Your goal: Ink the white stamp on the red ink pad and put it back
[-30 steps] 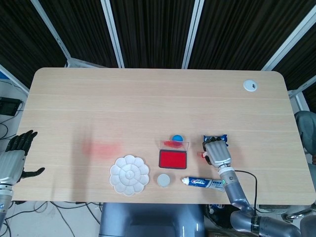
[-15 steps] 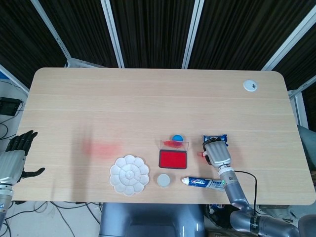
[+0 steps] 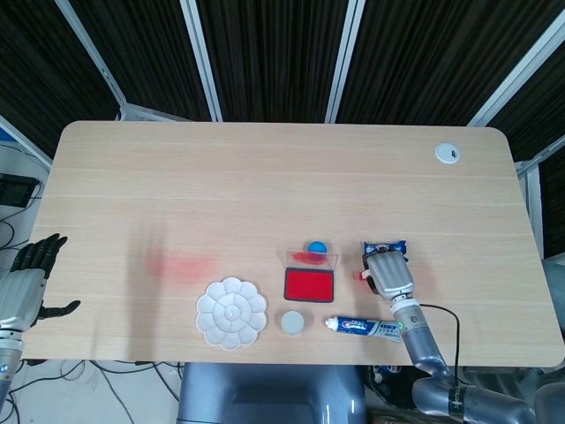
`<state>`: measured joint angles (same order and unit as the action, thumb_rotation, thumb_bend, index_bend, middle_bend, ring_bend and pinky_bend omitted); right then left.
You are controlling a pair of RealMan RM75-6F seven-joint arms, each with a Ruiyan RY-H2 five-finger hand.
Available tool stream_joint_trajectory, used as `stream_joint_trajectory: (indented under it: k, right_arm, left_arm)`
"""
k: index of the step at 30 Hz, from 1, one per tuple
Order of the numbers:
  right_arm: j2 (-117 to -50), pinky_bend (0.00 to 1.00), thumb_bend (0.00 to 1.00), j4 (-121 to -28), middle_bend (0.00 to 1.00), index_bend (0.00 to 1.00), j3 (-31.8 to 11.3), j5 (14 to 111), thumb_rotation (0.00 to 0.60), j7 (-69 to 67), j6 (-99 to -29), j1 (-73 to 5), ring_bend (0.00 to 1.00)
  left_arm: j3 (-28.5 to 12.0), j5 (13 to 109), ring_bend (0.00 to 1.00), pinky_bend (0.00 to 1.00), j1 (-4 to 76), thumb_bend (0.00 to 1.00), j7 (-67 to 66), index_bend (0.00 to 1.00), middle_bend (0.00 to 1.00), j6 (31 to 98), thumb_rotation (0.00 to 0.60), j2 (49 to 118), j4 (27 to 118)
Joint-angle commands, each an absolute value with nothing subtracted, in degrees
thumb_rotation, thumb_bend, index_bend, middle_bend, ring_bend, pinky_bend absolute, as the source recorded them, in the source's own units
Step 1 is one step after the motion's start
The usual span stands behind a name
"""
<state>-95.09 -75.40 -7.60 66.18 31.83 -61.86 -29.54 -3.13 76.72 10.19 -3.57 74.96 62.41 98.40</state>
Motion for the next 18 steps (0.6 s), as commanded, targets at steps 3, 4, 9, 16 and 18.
stream_joint_trajectory:
  k: [3,4,9,16,18]
  right_arm:
    - [-94.44,0.43,0.57,-76.40,0.55,0.68,-7.35,66.75,0.600,31.57,-62.45,-29.40,0.45]
    - [-94.24,0.44,0.57,-76.69,0.56,0.69,-7.20,67.02,0.600,31.64,-62.63,-29.36,0.46]
    - [-93.31,0.46,0.58,-78.39,0.59,0.72,-6.67,67.87,0.600,31.79,-63.16,-29.17,0.49]
    - [-91.61,0.46,0.59,-84.46,0.59,0.73,-6.55,67.99,0.600,33.50,-64.03,-29.06,0.49]
    - [-91.26,0.46,0.60,-86.36,0.60,0.73,-6.70,67.63,0.600,34.32,-63.79,-29.34,0.49]
  left_arm:
    - [-3.15,76.61,0.00,0.00,10.21,0.03,-3.55,0.00,0.00,74.90,0.600,62.41,98.44]
    - [-3.15,76.58,0.00,0.00,10.22,0.03,-3.54,0.00,0.00,74.87,0.600,62.40,98.45]
    - [-3.18,76.53,0.00,0.00,10.23,0.03,-3.55,0.00,0.00,74.87,0.600,62.41,98.50]
    - [-3.14,76.58,0.00,0.00,10.20,0.03,-3.52,0.00,0.00,74.94,0.600,62.38,98.61]
    - [-3.12,76.61,0.00,0.00,10.19,0.03,-3.50,0.00,0.00,74.94,0.600,62.36,98.63]
